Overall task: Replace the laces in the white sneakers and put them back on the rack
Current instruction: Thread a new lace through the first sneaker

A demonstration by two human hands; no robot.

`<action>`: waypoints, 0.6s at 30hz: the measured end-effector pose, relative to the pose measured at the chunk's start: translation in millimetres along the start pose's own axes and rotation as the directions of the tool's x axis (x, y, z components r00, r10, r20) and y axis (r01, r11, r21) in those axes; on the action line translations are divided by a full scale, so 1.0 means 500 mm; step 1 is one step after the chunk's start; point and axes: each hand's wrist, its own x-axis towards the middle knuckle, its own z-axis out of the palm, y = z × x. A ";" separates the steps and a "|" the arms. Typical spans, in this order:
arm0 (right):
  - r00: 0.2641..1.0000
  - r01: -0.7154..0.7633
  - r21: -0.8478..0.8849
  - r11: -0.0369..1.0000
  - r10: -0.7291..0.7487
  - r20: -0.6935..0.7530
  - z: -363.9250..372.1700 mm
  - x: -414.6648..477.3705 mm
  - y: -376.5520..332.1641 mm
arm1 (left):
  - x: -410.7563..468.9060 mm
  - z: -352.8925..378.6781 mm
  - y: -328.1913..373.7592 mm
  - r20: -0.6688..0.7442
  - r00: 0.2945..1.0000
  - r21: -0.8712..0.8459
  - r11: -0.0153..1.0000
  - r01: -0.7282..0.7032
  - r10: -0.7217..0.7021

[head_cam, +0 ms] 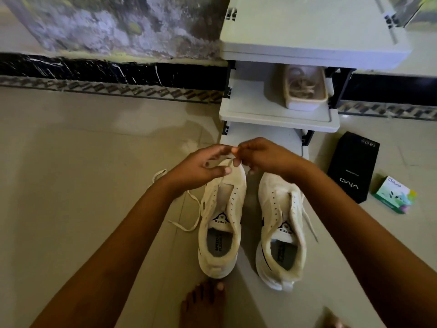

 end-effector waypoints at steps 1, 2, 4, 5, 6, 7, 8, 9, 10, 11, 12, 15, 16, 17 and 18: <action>1.000 0.000 0.036 0.999 -0.001 0.019 -0.007 0.000 -0.013 | 0.002 0.006 0.012 0.030 0.999 -0.029 0.999 -0.025 0.026; 1.000 0.000 0.043 0.999 -0.001 0.014 -0.016 0.000 -0.020 | 0.004 0.010 0.018 0.044 0.998 -0.066 0.997 -0.030 0.033; 0.999 -0.006 0.020 1.000 0.007 -0.043 -0.036 0.000 -0.022 | 0.008 0.008 0.014 -0.002 1.000 -0.088 0.996 -0.004 0.004; 0.997 -0.018 0.008 1.000 0.018 -0.074 -0.048 -0.002 -0.017 | 0.008 0.002 0.003 -0.068 0.997 -0.083 0.996 0.024 -0.030; 0.995 -0.036 0.002 0.999 0.036 -0.096 -0.060 -0.005 -0.011 | 0.009 -0.008 -0.012 -0.156 0.985 -0.088 0.994 0.063 -0.076; 0.993 -0.058 -0.001 0.998 0.057 -0.105 -0.070 -0.008 -0.001 | 0.008 -0.021 -0.029 -0.252 0.958 -0.092 0.989 0.120 -0.140; 0.991 -0.083 -0.006 0.997 0.082 -0.102 -0.078 -0.011 0.010 | 0.008 -0.035 -0.050 -0.338 0.917 -0.078 0.978 0.196 -0.211; 0.989 -0.112 -0.012 0.994 0.111 -0.094 -0.084 -0.013 0.022 | 0.008 -0.046 -0.069 -0.405 0.870 -0.042 0.956 0.289 -0.281; 0.987 -0.138 -0.015 0.990 0.136 -0.086 -0.087 -0.014 0.032 | 0.007 -0.055 -0.085 -0.442 0.833 0.023 0.924 0.383 -0.334; 0.985 -0.157 -0.014 0.988 0.155 -0.076 -0.086 -0.014 0.040 | 0.004 -0.058 -0.095 -0.447 0.818 0.113 0.884 0.453 -0.362; 0.985 -0.165 -0.016 0.986 0.163 -0.064 -0.081 -0.015 0.045 | 0.002 -0.058 -0.101 -0.440 0.825 0.208 0.854 0.478 -0.355; 0.990 -0.137 -0.038 0.990 0.136 -0.021 -0.051 -0.015 0.042 | 0.000 -0.038 -0.083 -0.329 0.922 0.282 0.910 0.303 -0.205; 0.992 -0.126 -0.042 0.991 0.125 -0.008 -0.039 -0.012 0.040 | 0.001 -0.026 -0.065 -0.242 0.956 0.199 0.956 0.214 -0.164; 0.993 -0.116 -0.041 0.992 0.117 0.001 -0.028 -0.011 0.039 | 0.005 -0.012 -0.046 -0.153 0.979 0.120 0.981 0.153 -0.134; 0.994 -0.106 -0.040 0.994 0.106 0.004 -0.018 -0.010 0.038 | 0.010 0.001 -0.028 -0.076 0.992 0.080 0.991 0.105 -0.099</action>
